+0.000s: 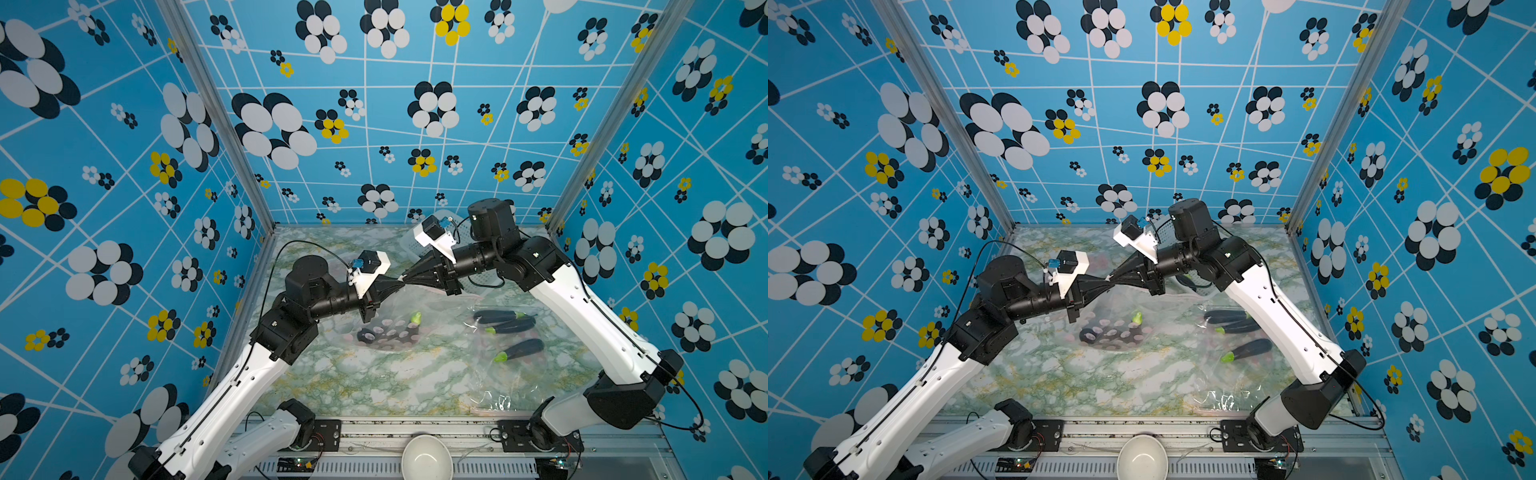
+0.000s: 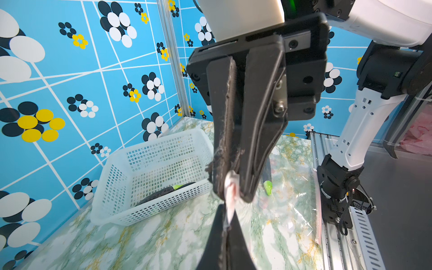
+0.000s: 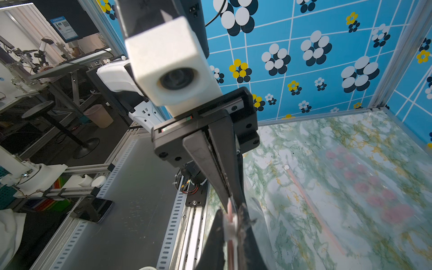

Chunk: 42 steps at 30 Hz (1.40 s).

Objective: Place the eggplant in a zip-top bag and seal the zipper
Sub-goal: Zip the zipper on the zipper food storage bag.

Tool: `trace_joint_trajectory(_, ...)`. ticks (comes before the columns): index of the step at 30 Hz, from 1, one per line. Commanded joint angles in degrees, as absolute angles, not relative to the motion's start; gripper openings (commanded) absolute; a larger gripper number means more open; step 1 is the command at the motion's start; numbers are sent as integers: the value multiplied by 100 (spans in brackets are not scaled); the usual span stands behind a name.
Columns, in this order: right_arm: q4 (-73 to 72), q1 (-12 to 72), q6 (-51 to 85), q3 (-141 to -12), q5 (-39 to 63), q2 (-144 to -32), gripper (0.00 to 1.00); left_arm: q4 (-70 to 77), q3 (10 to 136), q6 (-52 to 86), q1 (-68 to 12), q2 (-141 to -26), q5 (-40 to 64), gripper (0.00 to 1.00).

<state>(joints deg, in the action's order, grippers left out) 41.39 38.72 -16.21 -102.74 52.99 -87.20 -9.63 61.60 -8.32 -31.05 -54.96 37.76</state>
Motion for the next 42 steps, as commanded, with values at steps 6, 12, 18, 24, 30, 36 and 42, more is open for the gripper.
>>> trace_joint_trajectory(6,4184,3727,-1736,-10047,5125,-8336,4,-523,6143,-567,-3004,-5333,3863,0)
trace_joint_trajectory(12,4203,3588,-1774,-9777,5045,-8061,4,-243,6015,-170,-2743,-5202,4037,0)
trace_joint_trajectory(18,4228,3495,-1762,-9562,4922,-7874,4,22,5990,25,-2670,-5166,4092,0)
trace_joint_trajectory(24,4125,3404,-1704,-9329,4797,-7687,4,167,6047,196,-2619,-5147,4086,0)
trace_joint_trajectory(30,3812,3272,-1534,-8930,4771,-7521,4,228,6182,351,-2615,-5083,4098,0)
trace_joint_trajectory(36,3588,3171,-1437,-8670,4711,-7392,4,-42,6401,309,-2619,-5006,3887,0)
trace_joint_trajectory(42,3513,3111,-1387,-8505,4603,-7330,4,-285,6550,225,-2610,-4924,3538,0)
